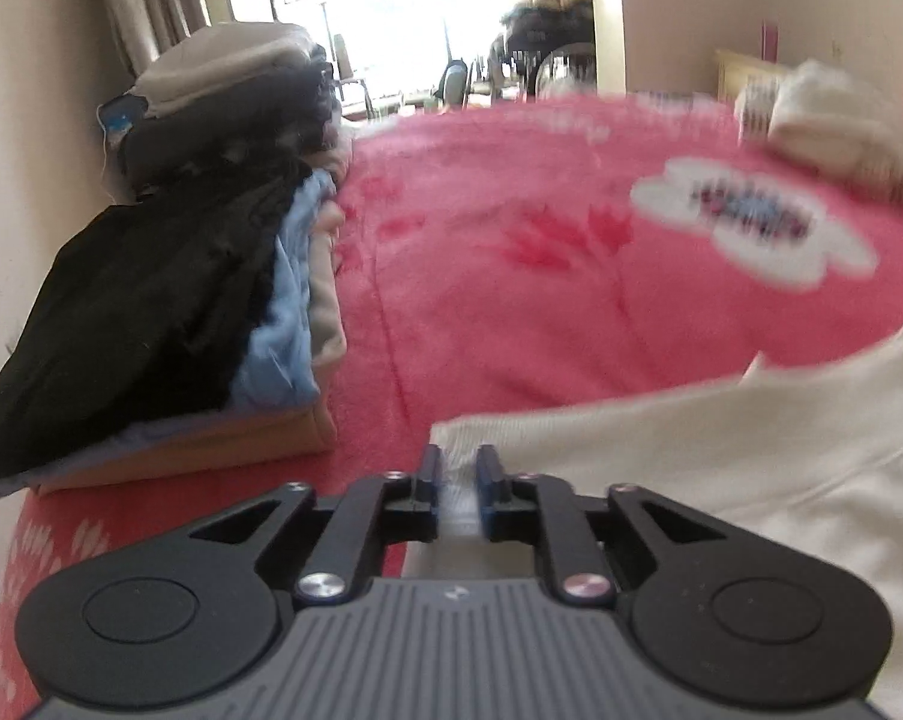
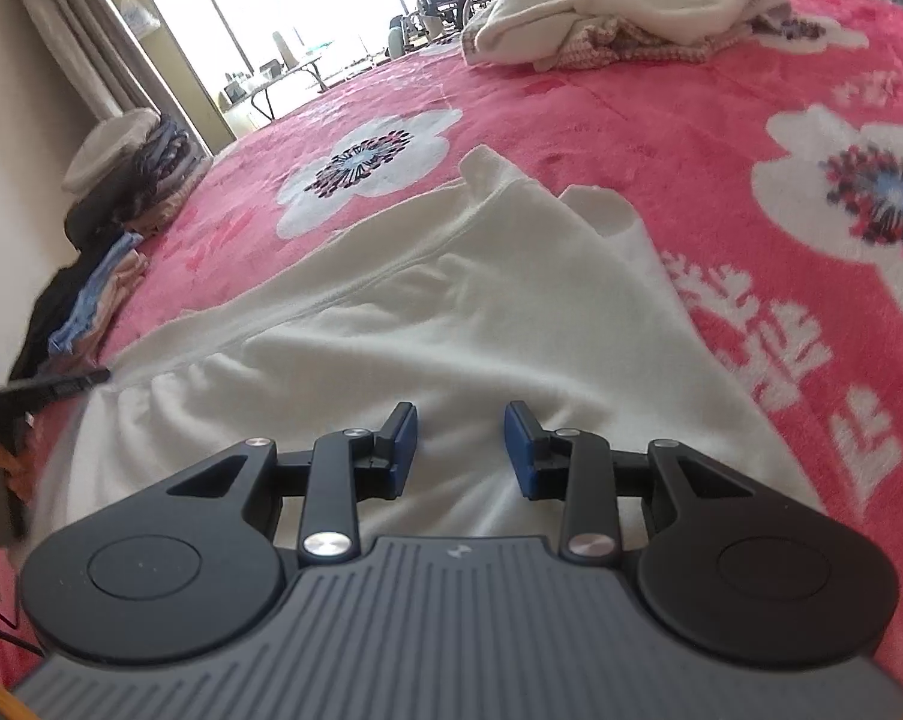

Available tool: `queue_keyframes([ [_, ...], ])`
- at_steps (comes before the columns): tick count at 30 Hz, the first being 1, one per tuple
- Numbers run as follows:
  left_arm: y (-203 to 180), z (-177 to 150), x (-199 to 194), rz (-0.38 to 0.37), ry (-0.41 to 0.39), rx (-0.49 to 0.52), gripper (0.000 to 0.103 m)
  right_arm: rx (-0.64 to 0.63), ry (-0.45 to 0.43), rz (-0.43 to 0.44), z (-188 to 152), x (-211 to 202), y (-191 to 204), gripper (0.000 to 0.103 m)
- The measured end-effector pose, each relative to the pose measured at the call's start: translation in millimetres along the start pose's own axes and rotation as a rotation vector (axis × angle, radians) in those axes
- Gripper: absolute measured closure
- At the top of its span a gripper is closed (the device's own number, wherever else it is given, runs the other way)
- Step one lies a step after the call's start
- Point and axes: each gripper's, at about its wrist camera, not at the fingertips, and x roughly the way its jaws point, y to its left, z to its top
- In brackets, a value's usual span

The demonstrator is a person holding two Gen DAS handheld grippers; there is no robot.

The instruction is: Fold clothes

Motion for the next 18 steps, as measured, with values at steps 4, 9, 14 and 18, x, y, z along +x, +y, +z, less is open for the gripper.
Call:
queue_keyframes([
  [4,3.0,5.7,-44.5,-0.079,-0.072,-0.004,0.065,-0.092,-0.050,0.029,20.5,-4.2,21.3,0.071],
  [9,-7.3,-14.3,-72.6,-0.249,-0.012,0.036,0.064,-0.265,0.000,0.047,49.2,45.5,58.7,0.073],
  [14,-12.7,-50.8,-60.2,-0.258,0.103,0.022,0.064,-0.285,0.011,-0.148,83.7,112.6,20.6,0.077],
  [18,1.1,-55.7,-59.1,-0.277,0.118,-0.040,0.059,0.046,-0.095,-0.209,123.7,94.3,-56.3,0.075],
])
